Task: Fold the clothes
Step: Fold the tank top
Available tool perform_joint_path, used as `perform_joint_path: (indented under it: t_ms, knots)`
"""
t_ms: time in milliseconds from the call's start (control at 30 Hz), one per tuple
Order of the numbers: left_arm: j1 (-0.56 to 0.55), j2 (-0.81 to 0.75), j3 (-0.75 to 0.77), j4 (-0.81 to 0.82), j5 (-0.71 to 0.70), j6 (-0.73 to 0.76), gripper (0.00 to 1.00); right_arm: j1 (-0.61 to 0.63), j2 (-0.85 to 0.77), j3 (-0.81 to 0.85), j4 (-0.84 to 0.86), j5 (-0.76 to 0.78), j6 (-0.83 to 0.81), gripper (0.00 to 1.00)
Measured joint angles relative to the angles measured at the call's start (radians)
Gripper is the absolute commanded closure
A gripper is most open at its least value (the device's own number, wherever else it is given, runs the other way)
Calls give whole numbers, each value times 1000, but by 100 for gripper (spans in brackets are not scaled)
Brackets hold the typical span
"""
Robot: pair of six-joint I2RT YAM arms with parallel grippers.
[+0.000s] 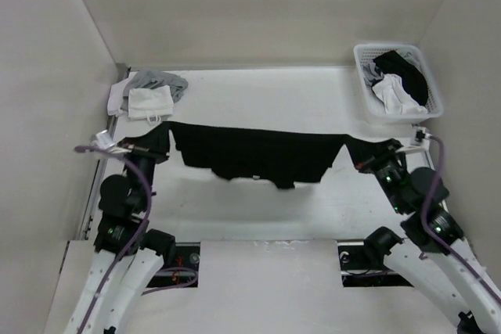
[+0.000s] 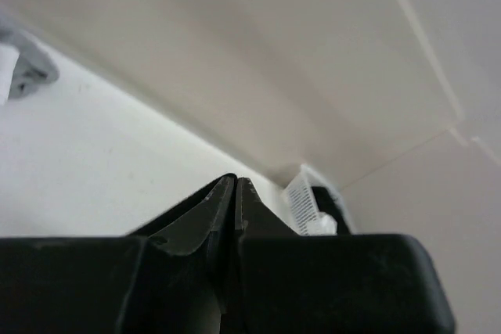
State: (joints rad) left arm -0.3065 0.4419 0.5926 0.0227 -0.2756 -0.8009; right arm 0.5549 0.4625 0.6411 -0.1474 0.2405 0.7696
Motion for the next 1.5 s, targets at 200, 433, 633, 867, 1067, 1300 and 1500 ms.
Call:
perform_joint_path:
  t_ms: [200,433,633,867,1067,1300,1500]
  knots:
    - [-51,-190,142,-229,-63,29,100,182,-141,201,-273,133,-14,98]
    - [-50,-113,62,-307,-84,44,99,219,-4,153,-276,181,-41,98]
    - [11,313,-50,-111,-87,63,99,-98,463,14,-34,-40,-58,98]
    - [72,923,70,146,-76,60,99,-301,1002,210,153,-243,-58,98]
    - [120,1097,282,252,-38,59,98,-359,1154,426,224,-321,-59,98]
    - [125,936,132,340,-10,27,98,-364,1024,253,290,-332,-47,97]
    - [143,736,-100,345,36,-9,98,-364,834,-5,305,-334,-15,97]
